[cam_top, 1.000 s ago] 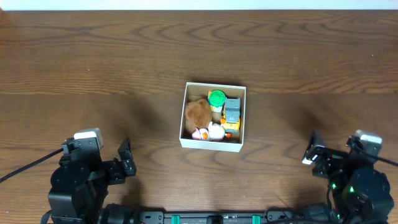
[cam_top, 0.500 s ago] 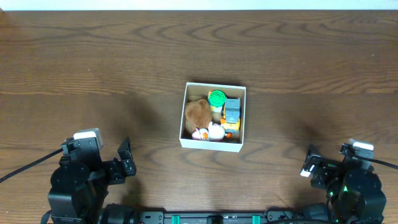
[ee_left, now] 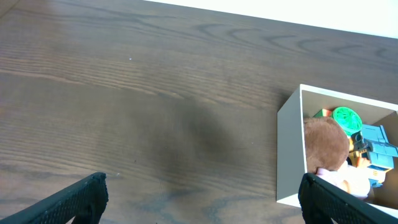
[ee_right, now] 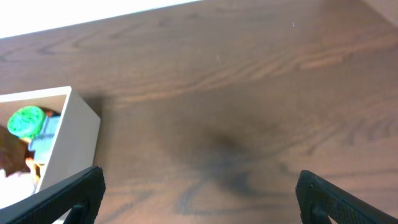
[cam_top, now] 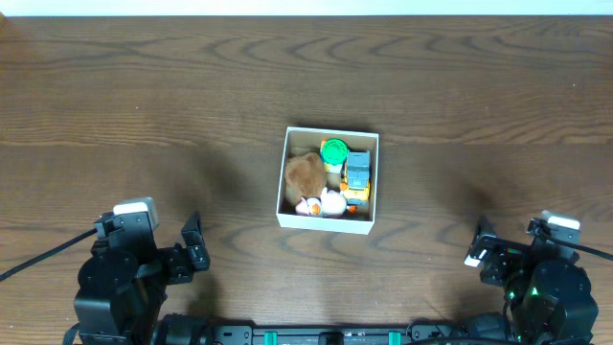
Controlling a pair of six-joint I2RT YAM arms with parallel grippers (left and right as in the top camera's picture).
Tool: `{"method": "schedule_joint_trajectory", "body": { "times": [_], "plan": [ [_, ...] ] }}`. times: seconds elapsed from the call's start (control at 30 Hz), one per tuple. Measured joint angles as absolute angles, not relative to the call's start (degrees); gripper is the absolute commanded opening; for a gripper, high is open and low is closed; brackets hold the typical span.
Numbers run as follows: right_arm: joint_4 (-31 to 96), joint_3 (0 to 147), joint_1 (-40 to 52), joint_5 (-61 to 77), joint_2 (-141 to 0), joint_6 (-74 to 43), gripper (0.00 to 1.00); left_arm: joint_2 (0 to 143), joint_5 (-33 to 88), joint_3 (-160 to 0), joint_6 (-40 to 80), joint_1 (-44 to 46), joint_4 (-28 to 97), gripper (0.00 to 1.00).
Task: Pack container
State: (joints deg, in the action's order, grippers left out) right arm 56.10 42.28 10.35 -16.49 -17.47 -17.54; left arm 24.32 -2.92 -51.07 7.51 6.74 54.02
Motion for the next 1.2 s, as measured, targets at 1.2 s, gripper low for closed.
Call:
{"method": "schedule_joint_trajectory", "body": {
  "times": [1.2],
  "plan": [
    [39.0,35.5,10.3,-11.6,-0.6,-11.0,0.99,24.3,-2.7,-51.1,7.5,6.7,54.0,0.98]
  ]
}}
